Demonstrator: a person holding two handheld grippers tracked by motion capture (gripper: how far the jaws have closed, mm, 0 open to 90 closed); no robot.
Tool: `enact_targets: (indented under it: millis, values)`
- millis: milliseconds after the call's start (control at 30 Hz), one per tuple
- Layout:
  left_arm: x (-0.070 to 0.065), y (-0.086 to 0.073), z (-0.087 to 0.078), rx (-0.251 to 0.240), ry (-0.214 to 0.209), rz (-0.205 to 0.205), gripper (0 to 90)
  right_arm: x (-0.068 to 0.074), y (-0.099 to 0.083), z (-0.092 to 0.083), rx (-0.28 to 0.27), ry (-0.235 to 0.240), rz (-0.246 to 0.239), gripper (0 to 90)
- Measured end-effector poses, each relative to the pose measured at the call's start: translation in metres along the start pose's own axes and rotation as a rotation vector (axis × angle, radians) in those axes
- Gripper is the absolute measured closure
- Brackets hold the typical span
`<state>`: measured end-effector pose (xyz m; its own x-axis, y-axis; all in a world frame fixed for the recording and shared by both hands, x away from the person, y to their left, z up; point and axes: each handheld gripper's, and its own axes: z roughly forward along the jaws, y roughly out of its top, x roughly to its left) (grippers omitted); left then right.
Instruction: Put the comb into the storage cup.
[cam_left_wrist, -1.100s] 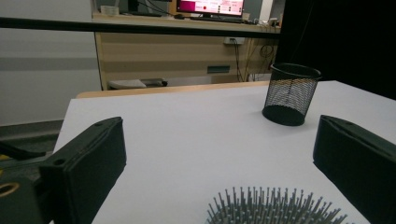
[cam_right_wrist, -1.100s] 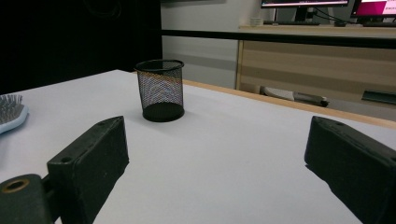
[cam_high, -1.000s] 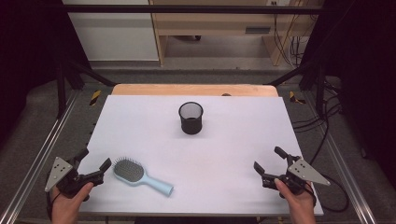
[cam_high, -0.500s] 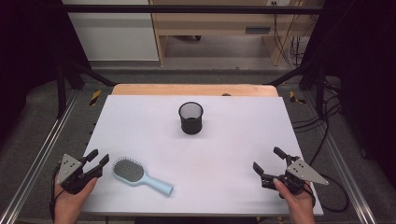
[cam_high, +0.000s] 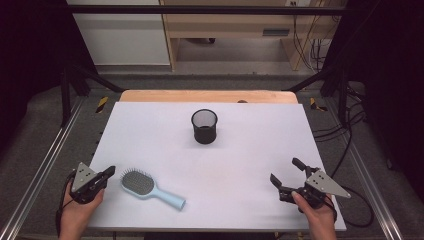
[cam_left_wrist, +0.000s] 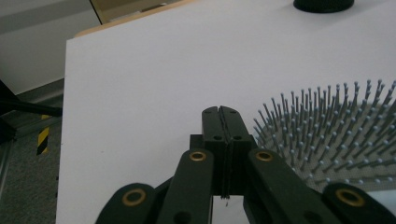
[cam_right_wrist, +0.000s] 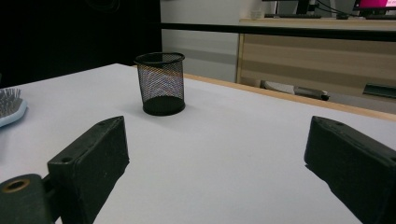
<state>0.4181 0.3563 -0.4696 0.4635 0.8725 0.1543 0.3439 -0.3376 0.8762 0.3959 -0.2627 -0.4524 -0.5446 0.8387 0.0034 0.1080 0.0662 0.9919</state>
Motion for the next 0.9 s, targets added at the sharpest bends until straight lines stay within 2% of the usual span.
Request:
enact_targets:
  millis: [167,300,467,767,900]
  values:
    - [-0.005,-0.002,0.003,0.034,-0.020,0.030,90.0,0.000,0.000,0.000,0.003,0.001,0.001,6.5]
    - [-0.009,-0.003,0.004,0.051,-0.035,0.035,90.0,0.000,0.000,0.001,0.004,0.000,0.000,6.5]
    - [-0.012,-0.003,0.003,0.068,-0.028,0.056,90.0,0.000,0.000,0.001,0.003,-0.001,0.004,6.6]
    - [-0.008,-0.005,0.006,0.074,-0.023,0.025,90.0,0.001,-0.001,0.001,0.009,0.003,0.005,6.7]
    - [-0.009,-0.005,0.007,0.085,-0.023,0.035,90.0,0.001,-0.001,0.002,0.009,0.003,0.005,6.7]
